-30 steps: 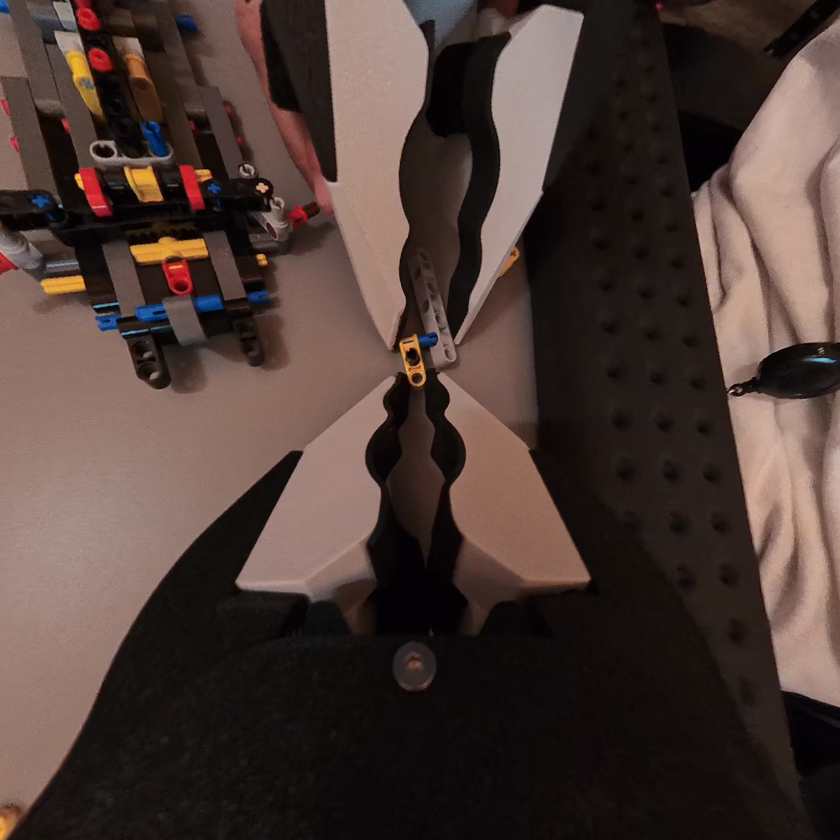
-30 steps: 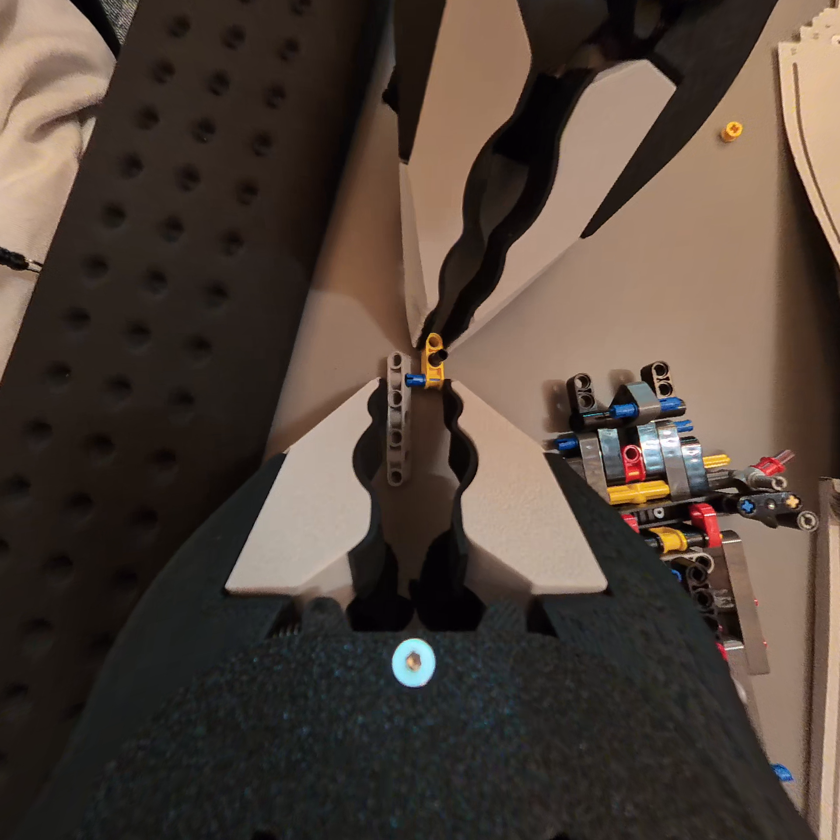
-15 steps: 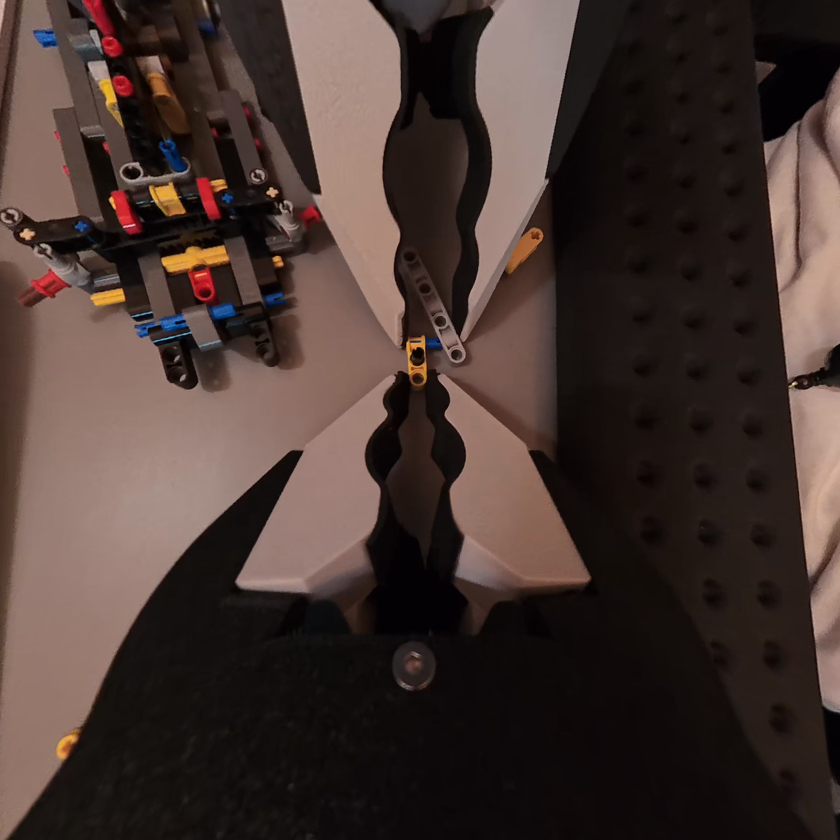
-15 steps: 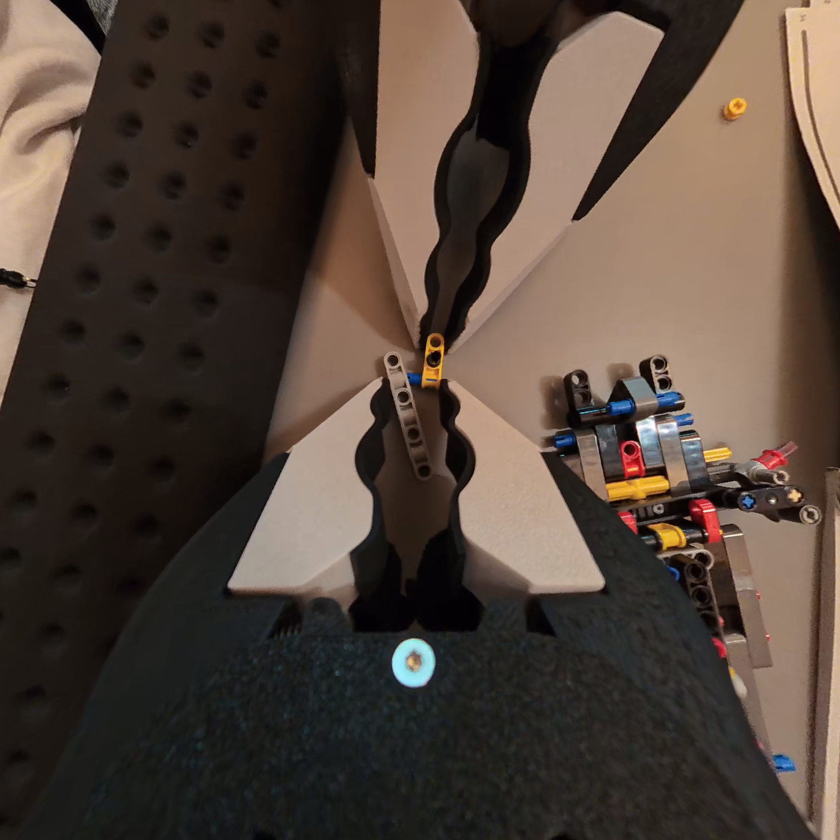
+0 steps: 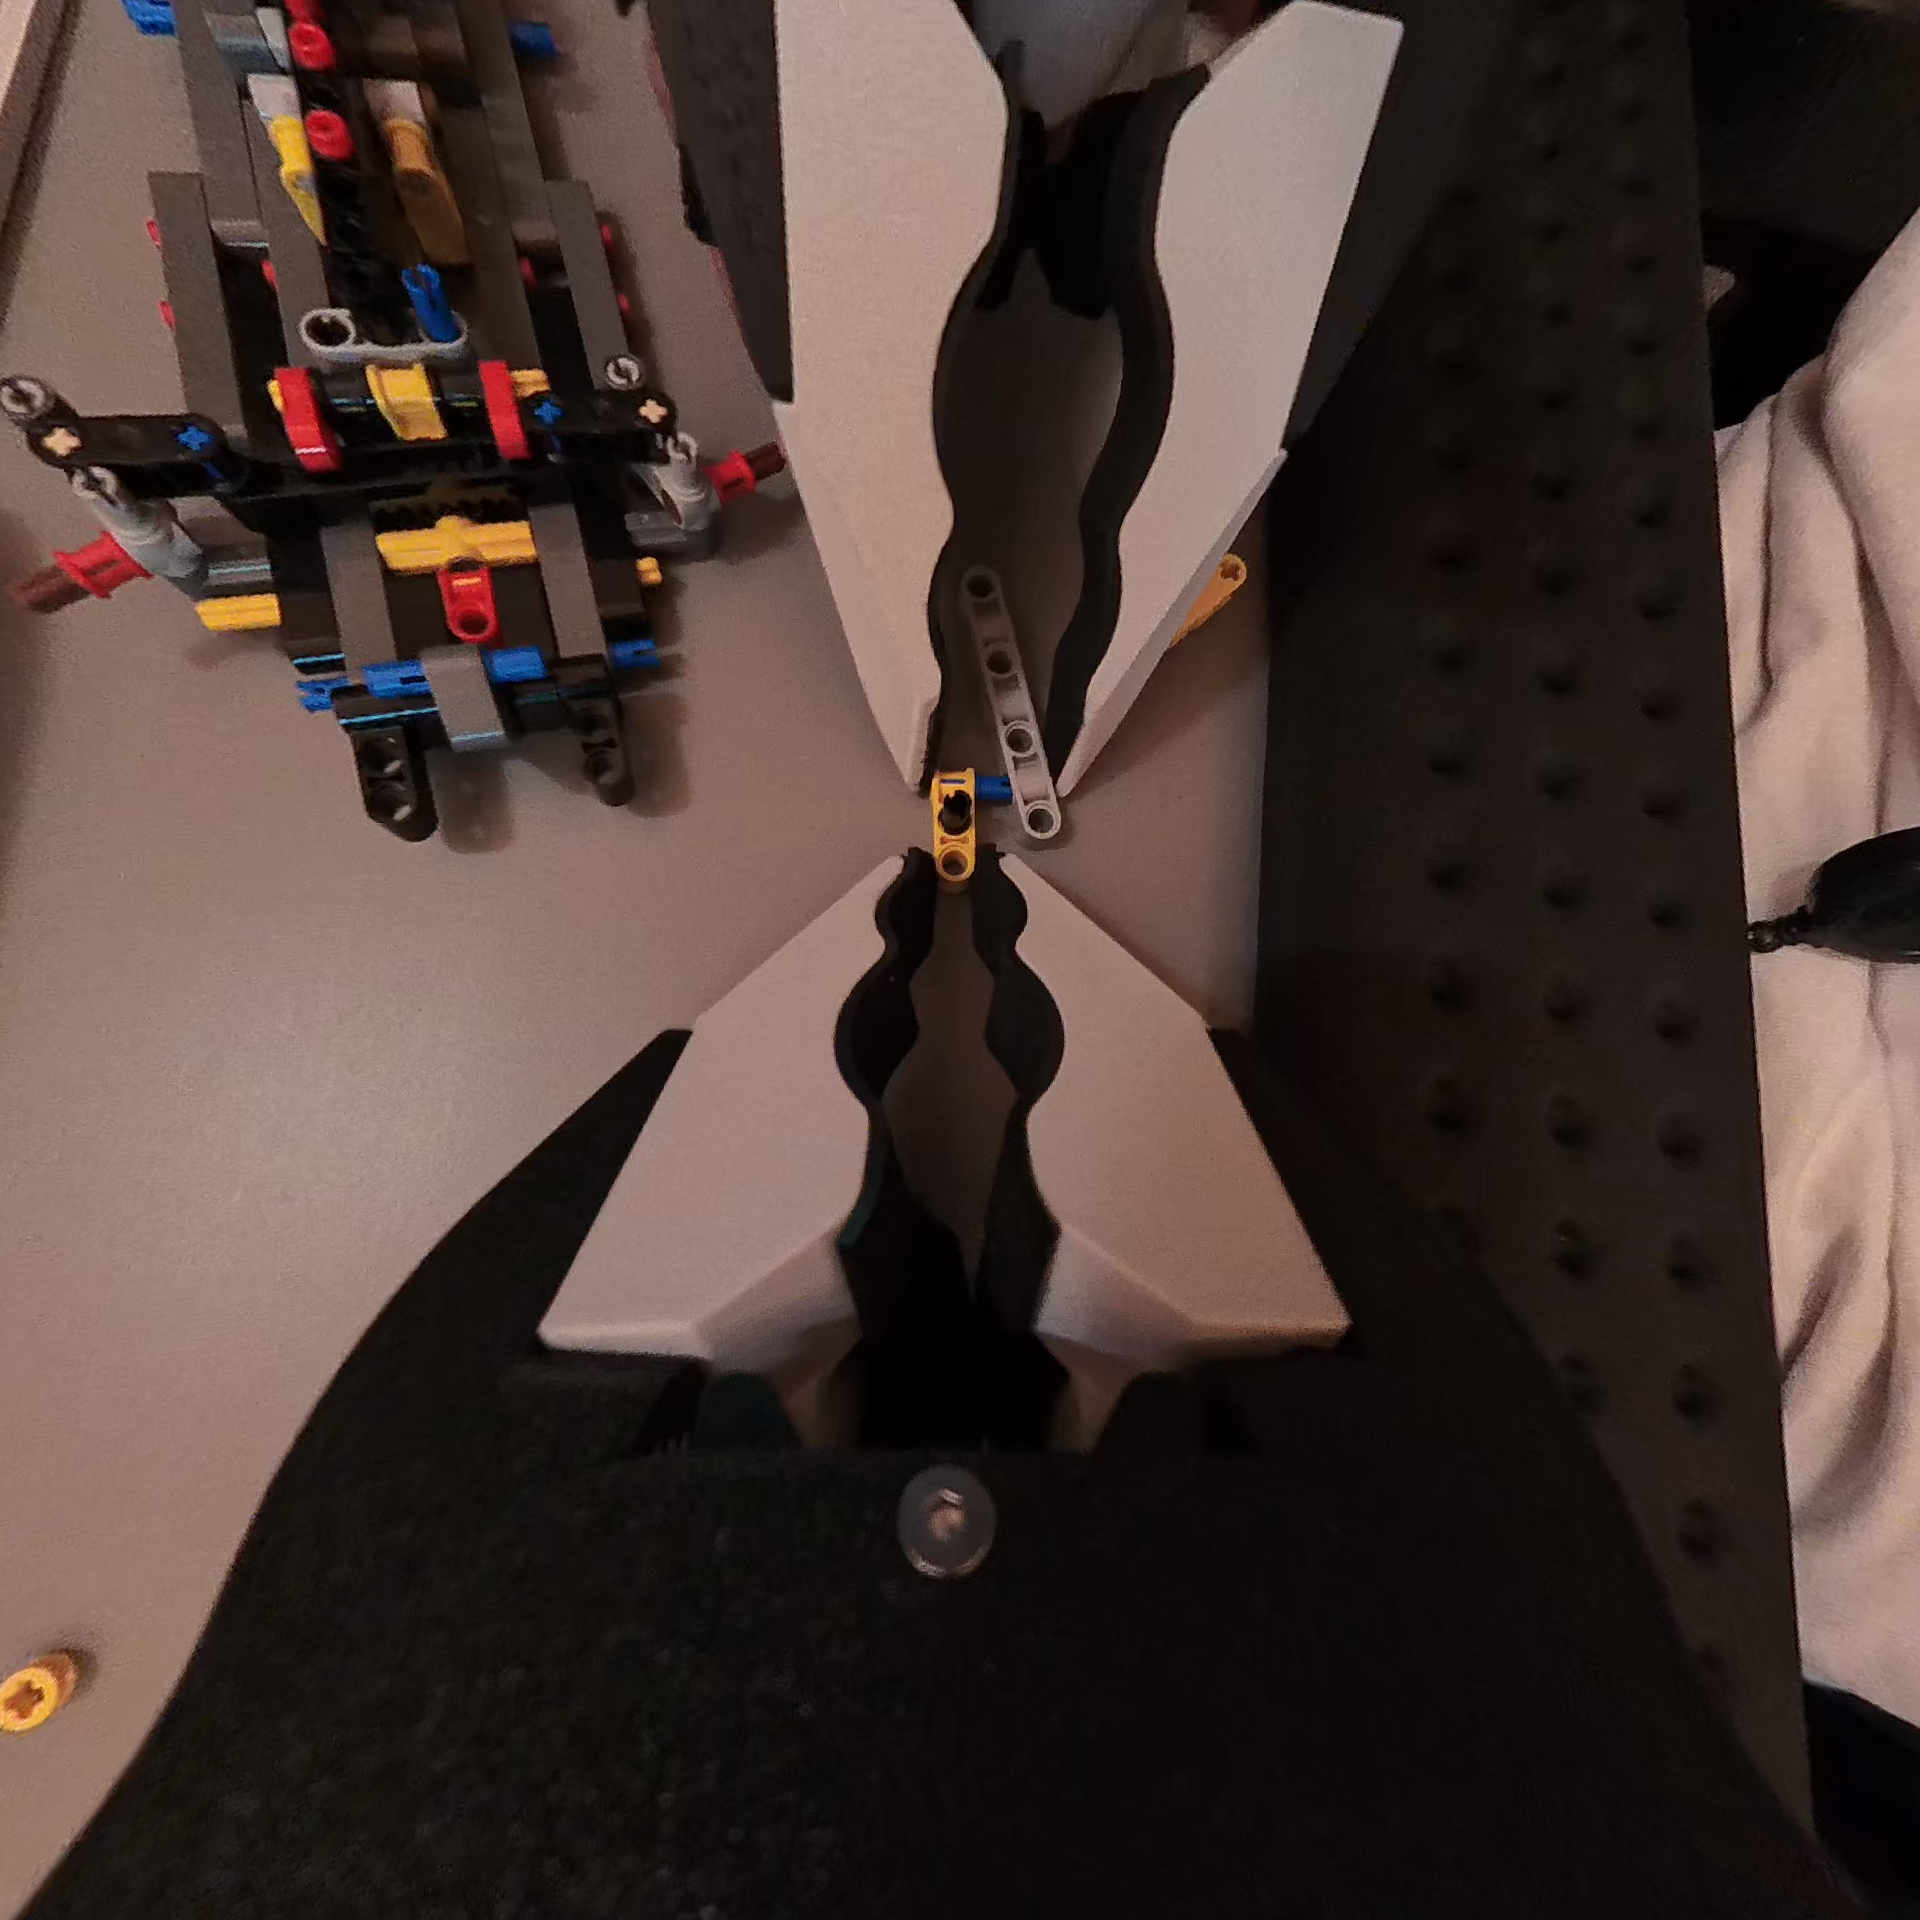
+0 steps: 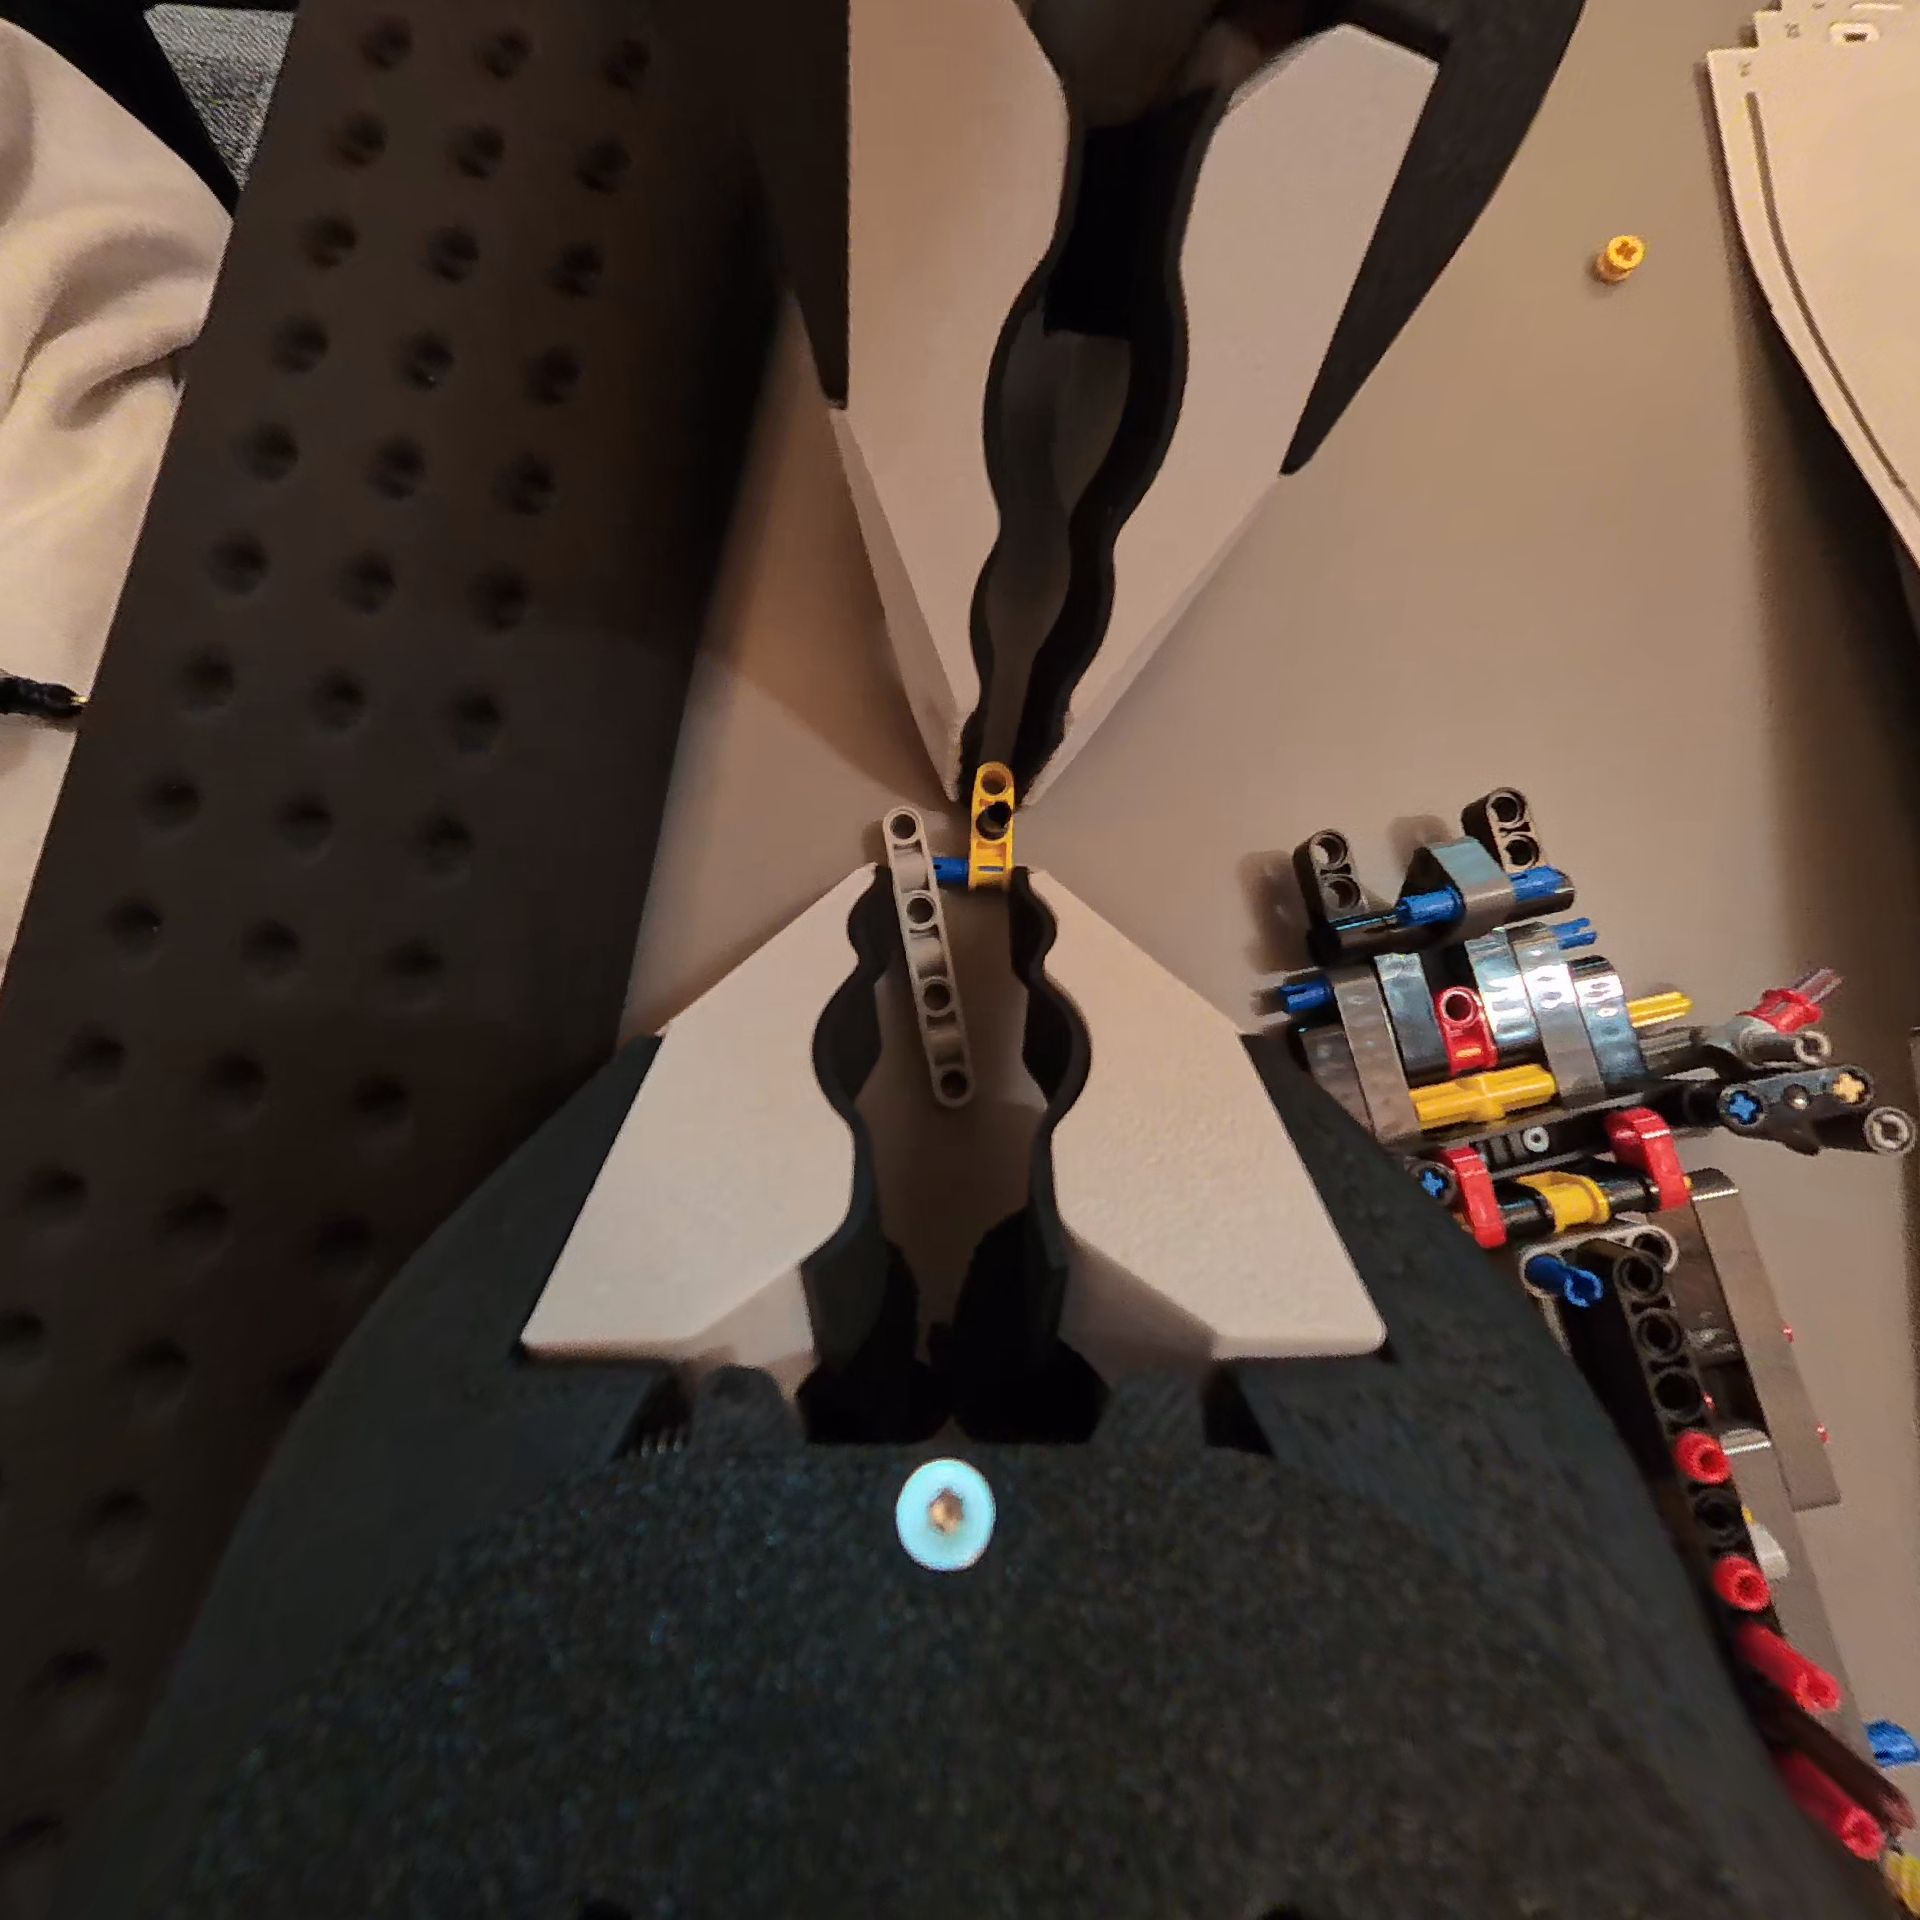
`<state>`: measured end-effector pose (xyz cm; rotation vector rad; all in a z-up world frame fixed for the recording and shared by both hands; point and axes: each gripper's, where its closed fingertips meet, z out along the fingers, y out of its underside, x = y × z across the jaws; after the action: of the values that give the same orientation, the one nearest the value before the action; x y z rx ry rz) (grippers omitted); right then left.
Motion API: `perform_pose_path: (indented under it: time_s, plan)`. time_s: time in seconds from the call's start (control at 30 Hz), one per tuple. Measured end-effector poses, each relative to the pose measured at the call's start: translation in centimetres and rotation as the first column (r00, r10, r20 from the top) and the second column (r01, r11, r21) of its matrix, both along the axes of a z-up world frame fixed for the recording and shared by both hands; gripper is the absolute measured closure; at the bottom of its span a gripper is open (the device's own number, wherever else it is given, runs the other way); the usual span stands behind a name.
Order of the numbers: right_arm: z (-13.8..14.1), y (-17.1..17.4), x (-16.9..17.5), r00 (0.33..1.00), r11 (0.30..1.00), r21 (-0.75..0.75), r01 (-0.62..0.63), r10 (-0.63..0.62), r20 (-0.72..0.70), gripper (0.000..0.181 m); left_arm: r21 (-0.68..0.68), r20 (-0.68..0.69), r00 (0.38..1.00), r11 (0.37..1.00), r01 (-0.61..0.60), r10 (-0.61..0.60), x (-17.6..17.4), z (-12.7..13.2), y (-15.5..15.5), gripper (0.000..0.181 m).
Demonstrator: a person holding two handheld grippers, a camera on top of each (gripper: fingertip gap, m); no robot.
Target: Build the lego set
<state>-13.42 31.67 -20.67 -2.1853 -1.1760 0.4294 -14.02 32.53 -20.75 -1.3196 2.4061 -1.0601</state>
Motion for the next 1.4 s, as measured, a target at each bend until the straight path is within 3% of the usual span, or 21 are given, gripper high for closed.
perform_pose_path:
  time_s: [0.3,0.63,1.1,1.27,1.3,1.37,1.4]
  plan:
    - [0.11,-0.04,0.01,0.996,0.998,-0.046,0.046,-0.049,-0.075,0.160,-0.023,-0.002,1.000,0.999,-0.029,0.029,0.06,0.02,-0.09,0.175]
    - [0.07,0.06,0.16,0.996,0.997,-0.019,0.069,-0.070,-0.051,0.160,-0.037,-0.008,0.998,0.997,-0.070,0.069,0.26,0.03,-0.02,0.175]
    - [0.09,0.16,0.17,0.987,0.992,-0.028,0.120,-0.122,-0.102,0.161,-0.026,0.051,0.995,0.996,-0.083,0.084,0.17,-0.02,0.13,0.175]
    - [0.05,0.15,0.22,0.989,0.994,-0.017,0.111,-0.112,-0.099,0.161,0.042,0.117,0.990,0.996,-0.081,0.076,0.22,-0.03,0.12,0.176]
    - [0.05,0.15,0.23,0.989,0.994,-0.017,0.109,-0.110,-0.099,0.161,0.053,0.126,0.990,0.995,-0.079,0.071,0.19,-0.02,0.12,0.174]
    - [0.05,0.19,0.36,0.990,0.994,-0.014,0.110,-0.110,-0.093,0.164,0.057,0.123,0.992,0.998,-0.041,0.033,-0.17,0.02,-0.43,0.149]
    - [0.05,0.18,0.40,0.989,0.994,-0.015,0.111,-0.112,-0.092,0.164,0.060,0.121,0.992,0.997,-0.046,0.038,-0.06,0.03,-0.44,0.148]
